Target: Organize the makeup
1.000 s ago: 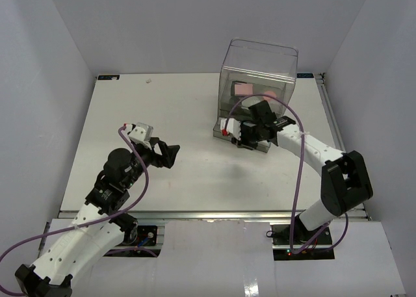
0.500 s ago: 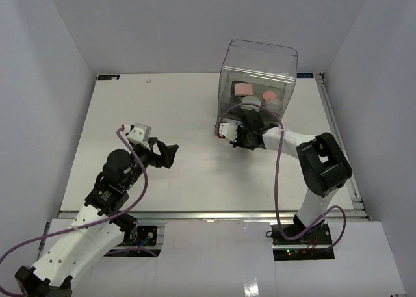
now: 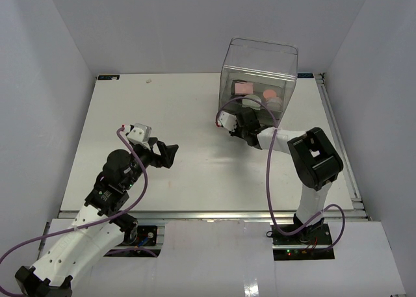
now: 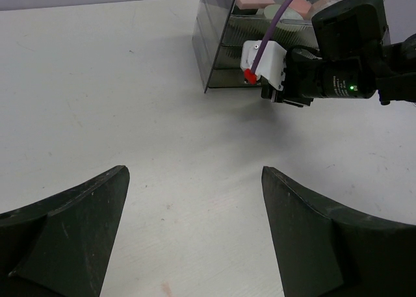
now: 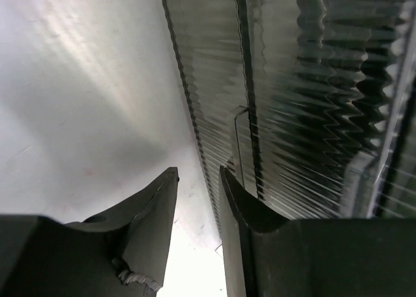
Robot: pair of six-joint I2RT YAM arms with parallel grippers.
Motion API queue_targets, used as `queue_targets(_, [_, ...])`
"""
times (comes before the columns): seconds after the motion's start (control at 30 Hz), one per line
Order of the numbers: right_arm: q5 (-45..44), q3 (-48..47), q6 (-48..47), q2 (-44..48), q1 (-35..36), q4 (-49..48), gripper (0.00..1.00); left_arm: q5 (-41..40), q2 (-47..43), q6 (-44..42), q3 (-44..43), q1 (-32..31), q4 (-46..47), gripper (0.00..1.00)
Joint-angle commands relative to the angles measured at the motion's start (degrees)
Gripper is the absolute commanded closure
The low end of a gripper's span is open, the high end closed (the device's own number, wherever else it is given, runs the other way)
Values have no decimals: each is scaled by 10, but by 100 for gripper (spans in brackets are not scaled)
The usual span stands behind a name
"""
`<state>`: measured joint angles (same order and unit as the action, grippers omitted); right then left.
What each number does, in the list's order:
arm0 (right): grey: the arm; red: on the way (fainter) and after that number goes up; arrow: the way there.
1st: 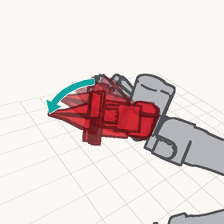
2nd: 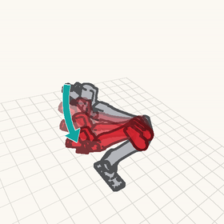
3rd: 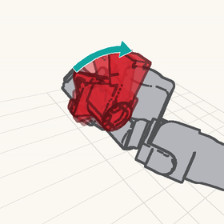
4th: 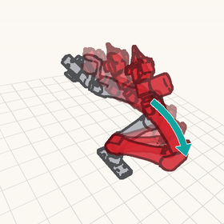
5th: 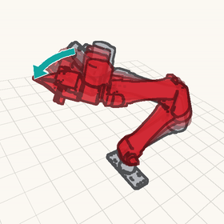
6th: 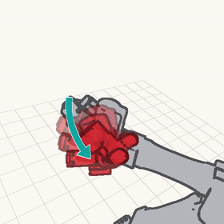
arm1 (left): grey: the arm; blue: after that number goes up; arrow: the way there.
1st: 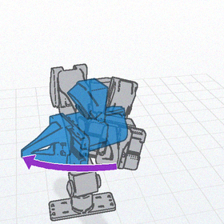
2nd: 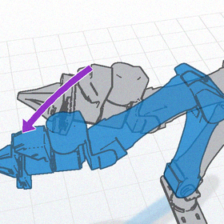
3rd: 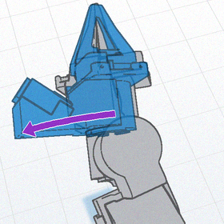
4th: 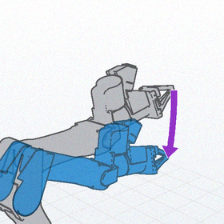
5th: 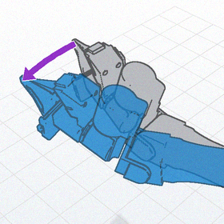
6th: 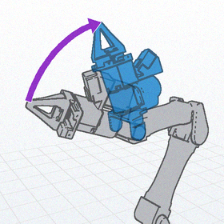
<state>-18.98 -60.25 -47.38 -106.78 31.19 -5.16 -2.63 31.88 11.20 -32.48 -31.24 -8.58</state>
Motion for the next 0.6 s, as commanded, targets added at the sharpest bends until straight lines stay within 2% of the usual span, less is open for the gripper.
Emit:
queue_targets(0.0, [-20,-24,23,13,-6,-39,58,-5,-2,-2,1,1,6,6])
queue_targets(0.07, [24,-23,37,34,-6,0,58,-5,-2,-2,1,1,7,6])
queue_targets(0.2, [232,-14,77,149,-6,146,52,2,-1,-2,1,1,9,5])
queue_targets(0.23, [274,-11,85,186,-7,171,47,5,-1,-2,1,1,9,5])
queue_targets(0.3, [331,2,110,255,-13,204,30,10,-1,-2,1,1,9,3])
queue_targets(0.33, [348,12,117,294,-19,211,17,12,-3,-2,1,1,10,2])
queue_targets(0.37, [357,22,121,328,-27,218,10,16,-4,-2,1,1,11,2])
queue_targets(0.47, [359,53,144,433,-56,234,10,31,-5,-2,2,1,12,2])
queue_targets(0.57, [318,86,199,535,-111,230,10,63,-4,-3,2,1,16,2])
